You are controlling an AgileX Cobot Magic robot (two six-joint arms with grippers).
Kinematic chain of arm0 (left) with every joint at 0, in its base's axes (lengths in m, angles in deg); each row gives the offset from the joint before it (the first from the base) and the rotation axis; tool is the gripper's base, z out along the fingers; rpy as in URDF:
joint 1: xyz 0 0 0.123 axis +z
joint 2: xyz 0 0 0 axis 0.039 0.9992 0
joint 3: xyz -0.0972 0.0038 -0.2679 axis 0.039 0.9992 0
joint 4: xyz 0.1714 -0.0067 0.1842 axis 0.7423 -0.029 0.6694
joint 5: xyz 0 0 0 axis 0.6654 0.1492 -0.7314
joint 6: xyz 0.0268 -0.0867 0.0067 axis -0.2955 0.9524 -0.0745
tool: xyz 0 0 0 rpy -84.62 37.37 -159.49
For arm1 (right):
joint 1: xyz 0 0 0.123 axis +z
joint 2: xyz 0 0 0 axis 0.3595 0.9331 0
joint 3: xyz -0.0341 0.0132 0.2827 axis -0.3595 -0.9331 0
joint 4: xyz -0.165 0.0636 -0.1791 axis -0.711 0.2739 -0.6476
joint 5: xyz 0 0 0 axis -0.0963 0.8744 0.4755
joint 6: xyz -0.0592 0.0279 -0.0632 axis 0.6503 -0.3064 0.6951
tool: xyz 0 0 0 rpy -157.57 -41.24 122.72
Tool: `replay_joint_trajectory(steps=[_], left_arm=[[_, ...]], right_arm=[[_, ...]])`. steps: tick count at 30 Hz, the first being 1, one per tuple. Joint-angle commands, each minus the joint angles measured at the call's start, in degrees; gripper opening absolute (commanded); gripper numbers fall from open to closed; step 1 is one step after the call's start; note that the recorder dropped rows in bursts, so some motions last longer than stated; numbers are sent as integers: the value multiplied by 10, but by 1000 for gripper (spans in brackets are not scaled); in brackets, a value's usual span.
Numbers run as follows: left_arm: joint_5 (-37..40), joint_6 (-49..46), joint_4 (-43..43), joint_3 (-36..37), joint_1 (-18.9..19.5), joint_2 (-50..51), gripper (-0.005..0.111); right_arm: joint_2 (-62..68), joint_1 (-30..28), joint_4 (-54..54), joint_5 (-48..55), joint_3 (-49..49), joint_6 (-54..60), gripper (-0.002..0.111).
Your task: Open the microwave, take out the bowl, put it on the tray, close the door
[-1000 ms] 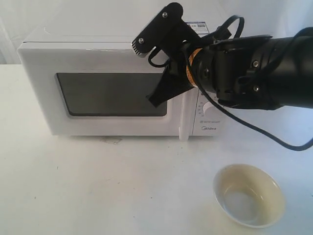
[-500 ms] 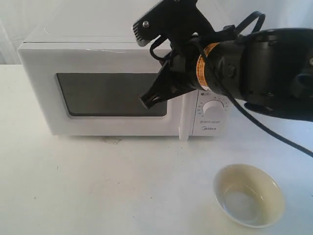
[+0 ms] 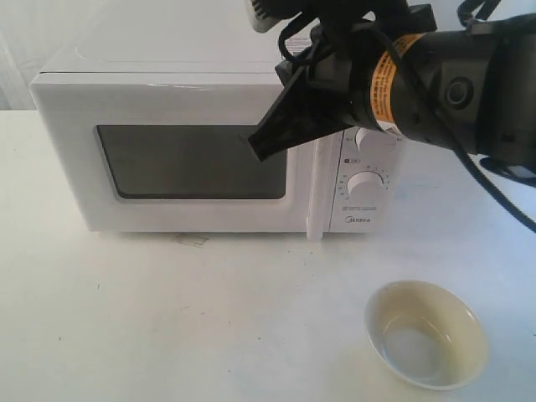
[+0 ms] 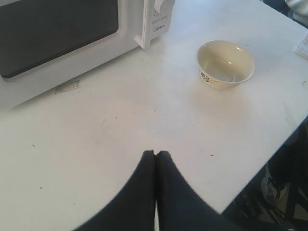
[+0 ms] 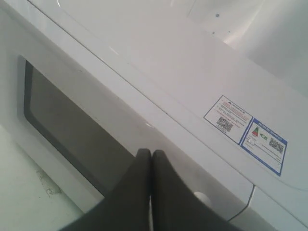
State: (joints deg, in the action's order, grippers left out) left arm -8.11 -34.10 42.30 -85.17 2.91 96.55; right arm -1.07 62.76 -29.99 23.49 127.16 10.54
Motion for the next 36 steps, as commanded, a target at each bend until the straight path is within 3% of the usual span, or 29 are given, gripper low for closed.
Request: replay_joint_trajectory(steps=[1, 15, 27, 36], left_arm=[[26, 3, -5, 3, -1, -3, 0], [26, 3, -5, 3, -1, -3, 0], [26, 3, -5, 3, -1, -3, 0], [26, 3, -5, 3, -1, -3, 0]], right_arm=[[-4, 2, 0, 1, -5, 1, 0], [-52, 2, -3, 36, -6, 6, 0], [-277, -9, 131, 70, -11, 5, 0], [-461, -77, 189, 122, -114, 5, 0]])
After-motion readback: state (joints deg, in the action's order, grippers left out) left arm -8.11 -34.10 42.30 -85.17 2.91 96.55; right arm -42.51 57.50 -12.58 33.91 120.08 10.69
